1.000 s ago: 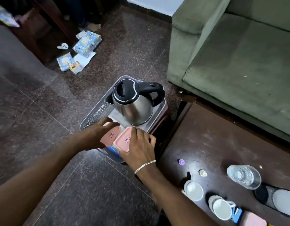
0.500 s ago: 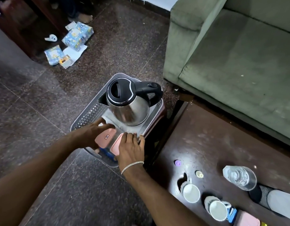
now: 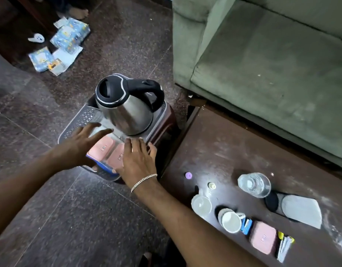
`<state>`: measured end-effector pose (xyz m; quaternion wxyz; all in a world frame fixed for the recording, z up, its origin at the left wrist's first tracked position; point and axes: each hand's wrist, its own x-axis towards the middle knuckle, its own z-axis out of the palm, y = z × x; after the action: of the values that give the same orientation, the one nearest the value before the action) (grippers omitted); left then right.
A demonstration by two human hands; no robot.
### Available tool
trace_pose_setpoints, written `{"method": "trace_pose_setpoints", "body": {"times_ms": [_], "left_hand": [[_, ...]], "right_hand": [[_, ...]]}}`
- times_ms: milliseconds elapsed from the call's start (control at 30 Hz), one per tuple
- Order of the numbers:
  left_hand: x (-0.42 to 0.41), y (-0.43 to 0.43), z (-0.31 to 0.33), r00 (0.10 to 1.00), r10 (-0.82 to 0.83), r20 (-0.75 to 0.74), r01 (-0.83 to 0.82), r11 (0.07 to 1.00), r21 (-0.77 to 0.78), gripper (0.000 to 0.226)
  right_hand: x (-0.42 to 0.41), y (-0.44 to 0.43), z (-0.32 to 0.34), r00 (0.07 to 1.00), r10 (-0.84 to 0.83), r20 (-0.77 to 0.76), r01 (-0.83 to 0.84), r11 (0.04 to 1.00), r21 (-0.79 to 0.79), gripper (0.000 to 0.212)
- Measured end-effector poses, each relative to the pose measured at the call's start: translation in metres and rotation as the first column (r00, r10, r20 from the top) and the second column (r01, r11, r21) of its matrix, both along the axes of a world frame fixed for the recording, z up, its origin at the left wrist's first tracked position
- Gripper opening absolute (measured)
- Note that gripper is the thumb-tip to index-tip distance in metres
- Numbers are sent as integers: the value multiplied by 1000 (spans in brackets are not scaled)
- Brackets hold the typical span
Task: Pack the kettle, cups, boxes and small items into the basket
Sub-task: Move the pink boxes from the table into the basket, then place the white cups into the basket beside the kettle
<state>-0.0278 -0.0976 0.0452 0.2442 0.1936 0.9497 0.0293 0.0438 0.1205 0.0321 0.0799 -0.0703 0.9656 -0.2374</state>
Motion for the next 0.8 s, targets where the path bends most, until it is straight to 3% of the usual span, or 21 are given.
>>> {"method": "trace_pose_setpoints", "body": {"times_ms": [167,267,400,533,667,800], "left_hand": [[41,55,19,977,-54,-205,78,990,114,130],[70,106,18,969,-89,-231,137,970,201,121],[116,181,-3,996,-74,-59,88,956,279,113],[165,244,-38,991,-59,122,27,967,253,113],[196,289,-61,980,29,197,-64,982,176,107],[209,314,-74,976,95,194,-113,990,81,93]], "right_hand": [[37,73,14,993,-59,-98,55,997,-45,82],[66,133,7,993,-96,-63,95,995,-6,77],[121,210,-17,981,-126,147,114,989,92,73],[176,256,-39,941,-192,279,129,965,230,71],[217,272,-53,889,-315,331,200,919,339,76],[230,272,-62,846,-354,399,224,914,338,80]]}}
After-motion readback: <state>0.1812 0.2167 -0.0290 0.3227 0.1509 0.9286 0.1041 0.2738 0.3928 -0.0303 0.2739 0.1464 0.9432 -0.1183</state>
